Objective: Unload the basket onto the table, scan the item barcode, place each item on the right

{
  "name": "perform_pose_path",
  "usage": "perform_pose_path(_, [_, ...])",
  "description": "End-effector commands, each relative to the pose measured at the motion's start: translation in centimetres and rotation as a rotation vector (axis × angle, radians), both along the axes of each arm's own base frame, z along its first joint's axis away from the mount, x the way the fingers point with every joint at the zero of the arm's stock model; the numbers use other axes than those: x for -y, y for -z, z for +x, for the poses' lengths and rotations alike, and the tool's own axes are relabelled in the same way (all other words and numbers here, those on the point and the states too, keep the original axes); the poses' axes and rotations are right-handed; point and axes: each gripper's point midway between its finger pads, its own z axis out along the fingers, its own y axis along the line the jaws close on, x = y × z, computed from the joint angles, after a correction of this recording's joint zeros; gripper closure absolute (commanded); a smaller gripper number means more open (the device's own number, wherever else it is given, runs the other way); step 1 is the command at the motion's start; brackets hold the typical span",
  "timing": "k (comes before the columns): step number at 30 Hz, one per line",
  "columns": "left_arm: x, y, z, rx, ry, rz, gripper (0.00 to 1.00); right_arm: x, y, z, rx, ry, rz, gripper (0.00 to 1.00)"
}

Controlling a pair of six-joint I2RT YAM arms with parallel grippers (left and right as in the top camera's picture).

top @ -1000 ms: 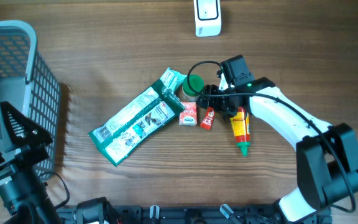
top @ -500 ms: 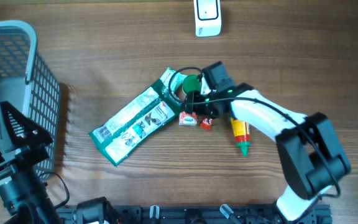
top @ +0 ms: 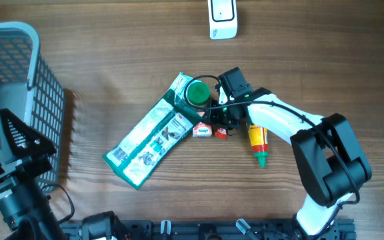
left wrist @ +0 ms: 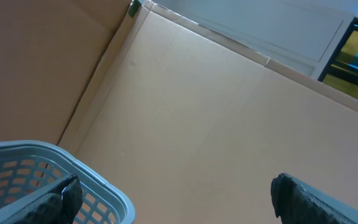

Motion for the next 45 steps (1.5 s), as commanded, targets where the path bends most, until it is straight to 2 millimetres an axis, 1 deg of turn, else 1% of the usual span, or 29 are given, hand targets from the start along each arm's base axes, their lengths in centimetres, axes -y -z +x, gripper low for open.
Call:
perform_pose_path(1, [0.1, 0.1, -0.1, 0.003, 0.003, 0.003, 0.00, 0.3, 1.2, -0.6, -0.015, -0.048, -0.008, 0.78])
perform_pose_path(5, [0.1, 0.4, 0.0, -0.009, 0.004, -0.001, 0.00, 0.1, 0.7, -0.6, -0.001, -0.082, 0.010, 0.90])
perform_pose_path(7, [0.1, 0.4, 0.0, -0.011, 0.004, -0.001, 0.00, -0.2, -0.6, -0.8, 0.003, -0.121, 0.069, 0.91])
perform_pose_path(9, [0.0, 0.5, 0.1, -0.015, 0.004, -0.002, 0.00, 0.3, -2.3, -0.6, 0.024, -0.138, 0.112, 0.91])
perform_pose_path(11, [0.0, 0.6, 0.1, -0.020, 0.004, -0.003, 0.00, 1.9, -3.8, 0.1, 0.063, -0.134, 0.110, 0.92])
perform_pose_path(13, [0.0, 0.6, 0.1, -0.020, 0.004, -0.004, 0.00, 3.7, -4.7, 0.6, 0.092, -0.118, 0.076, 0.93])
perform_pose_path(14, [0.0, 0.6, 0.1, -0.020, 0.004, -0.004, 0.00, 4.9, -5.0, 0.9, 0.107, -0.097, 0.047, 0.93])
perform_pose_path(15, [0.0, 0.7, 0.1, -0.022, 0.004, -0.004, 0.00, 5.6, -5.5, 1.1, 0.125, -0.096, 0.039, 0.92])
perform_pose_path(17, [0.0, 0.7, 0.1, -0.022, 0.004, -0.004, 0.00, 6.5, -6.3, 1.5, 0.145, -0.082, 0.040, 0.86])
perform_pose_path(19, [0.0, 0.7, 0.1, -0.022, 0.004, -0.004, 0.00, 7.1, -6.9, 1.9, 0.159, -0.061, 0.045, 0.73])
perform_pose_path(20, [0.0, 0.7, 0.1, -0.023, 0.004, -0.004, 0.00, 7.1, -7.0, 1.8, 0.159, -0.062, 0.050, 0.64])
perform_pose_path(21, [0.0, 0.7, 0.1, -0.022, 0.004, -0.004, 0.00, 6.8, -7.1, 1.7, 0.157, -0.067, 0.060, 0.55])
perform_pose_path(22, [0.0, 0.7, 0.1, -0.022, 0.004, -0.004, 0.00, 5.9, -7.4, 1.3, 0.149, -0.091, 0.098, 0.52])
perform_pose_path(24, [0.0, 0.7, 0.1, -0.023, 0.004, -0.004, 0.00, 4.6, -7.8, 0.8, 0.151, -0.126, 0.135, 0.51])
perform_pose_path(26, [0.0, 0.7, 0.1, -0.022, 0.004, -0.004, 0.00, 4.2, -7.6, 0.7, 0.164, -0.139, 0.110, 0.45])
perform_pose_path(27, [0.0, 0.7, 0.1, -0.022, 0.004, -0.004, 0.00, 4.4, -7.2, 0.8, 0.173, -0.136, 0.070, 0.43])
perform_pose_path(29, [0.0, 0.7, 0.1, -0.023, 0.004, -0.004, 0.00, 5.7, -6.3, 1.3, 0.176, -0.078, -0.048, 0.38])
perform_pose_path(30, [0.0, 0.7, 0.1, -0.022, 0.004, -0.004, 0.00, 7.0, -5.7, 1.8, 0.173, -0.006, -0.133, 0.37])
perform_pose_path(31, [0.0, 0.7, 0.1, -0.022, 0.004, -0.004, 0.00, 7.8, -5.5, 2.2, 0.182, 0.027, -0.179, 0.37])
perform_pose_path(34, [0.0, 0.7, 0.1, -0.022, 0.004, -0.004, 0.00, 9.1, -4.9, 3.1, 0.210, 0.071, -0.254, 0.37])
perform_pose_path(35, [0.0, 0.7, 0.1, -0.023, 0.004, -0.004, 0.00, 9.3, -4.6, 3.1, 0.203, 0.083, -0.266, 0.38])
perform_pose_path(38, [0.0, 0.7, 0.1, -0.022, 0.004, -0.004, 0.00, 9.5, -3.3, 3.0, 0.160, 0.118, -0.276, 0.39])
perform_pose_path(43, [0.0, 0.7, 0.1, -0.023, 0.004, -0.004, 0.00, 8.2, -2.2, 2.6, 0.116, 0.089, -0.215, 0.40])
perform_pose_path(45, [0.0, 0.7, 0.1, -0.022, 0.004, -0.004, 0.00, 8.1, -1.8, 2.6, 0.109, 0.089, -0.215, 0.40])
